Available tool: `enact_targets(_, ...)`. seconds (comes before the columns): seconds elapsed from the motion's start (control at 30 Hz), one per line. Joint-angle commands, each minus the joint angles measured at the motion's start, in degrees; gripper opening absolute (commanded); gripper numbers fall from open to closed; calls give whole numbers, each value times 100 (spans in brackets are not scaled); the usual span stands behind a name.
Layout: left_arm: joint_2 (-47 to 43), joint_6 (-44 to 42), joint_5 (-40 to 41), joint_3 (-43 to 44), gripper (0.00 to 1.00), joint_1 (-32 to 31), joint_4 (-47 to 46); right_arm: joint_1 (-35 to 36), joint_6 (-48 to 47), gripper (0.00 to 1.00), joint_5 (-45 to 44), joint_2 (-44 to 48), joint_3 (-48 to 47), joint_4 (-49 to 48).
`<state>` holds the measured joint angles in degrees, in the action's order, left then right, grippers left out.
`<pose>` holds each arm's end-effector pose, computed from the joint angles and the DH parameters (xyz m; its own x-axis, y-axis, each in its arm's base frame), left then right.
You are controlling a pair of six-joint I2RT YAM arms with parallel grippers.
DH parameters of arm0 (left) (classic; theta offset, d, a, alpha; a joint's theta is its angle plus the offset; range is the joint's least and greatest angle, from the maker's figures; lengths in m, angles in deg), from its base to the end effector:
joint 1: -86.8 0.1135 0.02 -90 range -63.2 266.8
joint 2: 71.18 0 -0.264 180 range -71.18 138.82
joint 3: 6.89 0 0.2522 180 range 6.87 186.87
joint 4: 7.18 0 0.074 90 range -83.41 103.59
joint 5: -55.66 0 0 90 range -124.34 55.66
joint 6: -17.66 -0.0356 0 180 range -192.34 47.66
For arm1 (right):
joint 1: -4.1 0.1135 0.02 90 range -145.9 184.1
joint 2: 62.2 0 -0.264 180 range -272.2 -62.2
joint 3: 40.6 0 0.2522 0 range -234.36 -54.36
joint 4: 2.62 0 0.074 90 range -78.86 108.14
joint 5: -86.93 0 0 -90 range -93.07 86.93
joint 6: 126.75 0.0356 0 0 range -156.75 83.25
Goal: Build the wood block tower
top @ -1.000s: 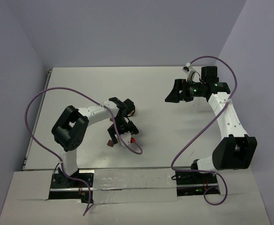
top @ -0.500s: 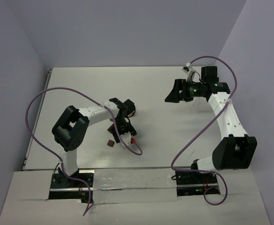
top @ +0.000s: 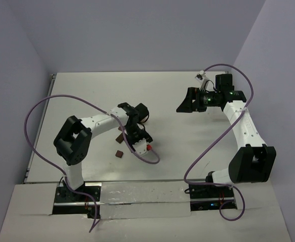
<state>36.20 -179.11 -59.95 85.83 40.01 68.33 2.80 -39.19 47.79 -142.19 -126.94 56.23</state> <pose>0.2233 -0.2602 0.1955 0.8260 0.3818 -0.4147 0.4662 -0.8763 0.1219 0.2840 0.0212 0.3248 -0.7729 -0.0093 -0.6344 -0.4911 0.6420 0.5889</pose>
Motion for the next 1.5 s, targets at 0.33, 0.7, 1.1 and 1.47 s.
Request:
enact_targets(0.33, 319, 4423, 155, 3421, 0, 601, 802, -49, -100, 100, 196, 53, -313, 36)
enact_targets(0.7, 1671, 4708, 494, 4930, 0, 1026, 1625, -63, -216, 100, -53, -105, -548, 182)
enact_targets(1.1, 2585, 5671, 811, 5709, 0, 1163, 1306, -125, -388, 100, -251, -148, -810, 386)
enact_targets(1.47, 2457, 6536, 919, 5339, 0, 991, 801, -150, -423, 100, -215, -219, -828, 419)
